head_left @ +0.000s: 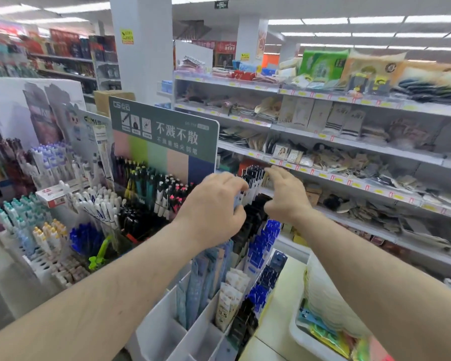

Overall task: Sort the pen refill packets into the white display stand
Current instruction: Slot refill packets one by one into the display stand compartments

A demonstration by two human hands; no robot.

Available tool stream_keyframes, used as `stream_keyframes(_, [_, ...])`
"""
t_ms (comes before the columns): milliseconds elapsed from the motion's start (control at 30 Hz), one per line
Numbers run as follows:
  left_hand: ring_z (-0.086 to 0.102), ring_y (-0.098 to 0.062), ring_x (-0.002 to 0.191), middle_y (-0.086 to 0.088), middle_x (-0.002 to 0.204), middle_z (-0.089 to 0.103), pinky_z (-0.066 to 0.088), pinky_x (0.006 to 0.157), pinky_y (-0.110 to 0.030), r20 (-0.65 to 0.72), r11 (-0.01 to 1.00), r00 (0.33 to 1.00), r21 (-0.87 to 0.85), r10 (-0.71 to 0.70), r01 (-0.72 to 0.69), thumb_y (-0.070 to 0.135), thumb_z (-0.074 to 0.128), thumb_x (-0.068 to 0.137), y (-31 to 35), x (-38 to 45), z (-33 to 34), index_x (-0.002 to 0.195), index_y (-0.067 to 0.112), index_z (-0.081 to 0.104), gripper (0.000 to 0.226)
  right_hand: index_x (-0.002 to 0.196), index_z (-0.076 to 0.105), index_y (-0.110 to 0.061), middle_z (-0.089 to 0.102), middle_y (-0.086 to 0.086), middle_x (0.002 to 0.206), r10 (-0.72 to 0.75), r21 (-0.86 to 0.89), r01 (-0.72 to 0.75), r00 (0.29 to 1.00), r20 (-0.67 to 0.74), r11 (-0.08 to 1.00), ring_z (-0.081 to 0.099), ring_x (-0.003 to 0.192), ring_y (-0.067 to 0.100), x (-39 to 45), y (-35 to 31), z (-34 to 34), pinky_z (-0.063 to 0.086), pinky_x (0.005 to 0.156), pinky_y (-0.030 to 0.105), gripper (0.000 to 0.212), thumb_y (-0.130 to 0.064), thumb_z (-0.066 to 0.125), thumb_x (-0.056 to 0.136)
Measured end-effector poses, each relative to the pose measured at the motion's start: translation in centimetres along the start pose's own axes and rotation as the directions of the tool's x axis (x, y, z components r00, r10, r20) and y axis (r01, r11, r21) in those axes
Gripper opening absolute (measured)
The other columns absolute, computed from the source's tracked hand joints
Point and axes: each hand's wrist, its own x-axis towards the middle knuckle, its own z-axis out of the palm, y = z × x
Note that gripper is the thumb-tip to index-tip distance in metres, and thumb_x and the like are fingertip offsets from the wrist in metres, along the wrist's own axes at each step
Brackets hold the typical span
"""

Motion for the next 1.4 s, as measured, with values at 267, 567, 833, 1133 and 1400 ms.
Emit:
stream_keyframes(267, [0.017,-0.031,0.148,-0.017,0.16,0.017,0.023,0.12,-0.043,0.409,0.927,0.905,0.372,-0.117,-0.048,0.035,0.057,0.09,-0.2,6.1,2.2,0.154,0.003,0.012,0.085,0.159,0.0,-0.023,-0.005,0.001,0.168,-0.077,-0.297,0.174,0.947,0.312,0.939,-0.006,0.154,0.022,3.9,-2.5,-0.7,-0.001,0.124,0.047,0.094,-0.015,0.061,0.088])
stream_keyframes(567, [0.025,-0.03,0.144,-0.016,0.156,0.026,0.032,0.116,-0.044,0.405,0.932,0.905,0.361,-0.128,-0.03,0.035,0.056,0.091,-0.1,6.2,2.9,0.152,0.004,0.021,0.077,0.159,0.011,-0.028,-0.001,-0.001,0.168,-0.145,-0.296,0.215,0.96,0.24,0.931,-0.002,0.154,0.022,4.0,-2.5,0.2,-0.001,0.124,0.049,0.087,-0.025,0.064,0.09])
stream_keyframes(833, [0.009,-0.027,0.151,-0.01,0.163,0.017,0.014,0.124,-0.041,0.248,0.974,0.968,0.226,-0.031,-0.027,0.028,0.05,0.092,-0.9,3.0,2.3,0.152,0.012,0.026,0.067,0.115,0.069,-0.014,0.068,0.002,0.111,0.048,0.397,0.0,0.993,-0.109,0.918,0.056,0.096,0.015,2.3,-2.2,1.0,0.041,0.084,0.027,0.025,-0.011,0.058,0.094])
stream_keyframes(1133, [0.006,-0.022,0.152,-0.008,0.165,0.01,0.013,0.123,-0.035,0.274,0.975,0.961,0.222,-0.05,-0.012,0.027,0.049,0.094,-1.2,1.3,1.7,0.155,0.013,0.022,0.068,0.061,0.058,-0.016,0.056,-0.006,0.063,0.08,0.318,-0.06,0.995,-0.051,0.946,0.054,0.068,0.017,2.7,-2.9,1.9,0.042,0.069,0.029,0.034,-0.005,0.054,0.093])
stream_keyframes(1400, [-0.01,-0.029,0.152,-0.012,0.166,-0.004,-0.005,0.122,-0.043,0.269,0.938,0.963,0.327,0.026,-0.117,0.046,0.039,0.1,0.0,-1.9,0.8,0.158,0.016,0.012,0.071,0.1,0.067,-0.015,0.064,-0.001,0.095,0.23,0.364,-0.145,0.952,-0.202,0.92,0.056,0.09,0.019,-0.8,-0.9,2.1,0.043,0.077,0.029,0.016,-0.017,0.056,0.089])
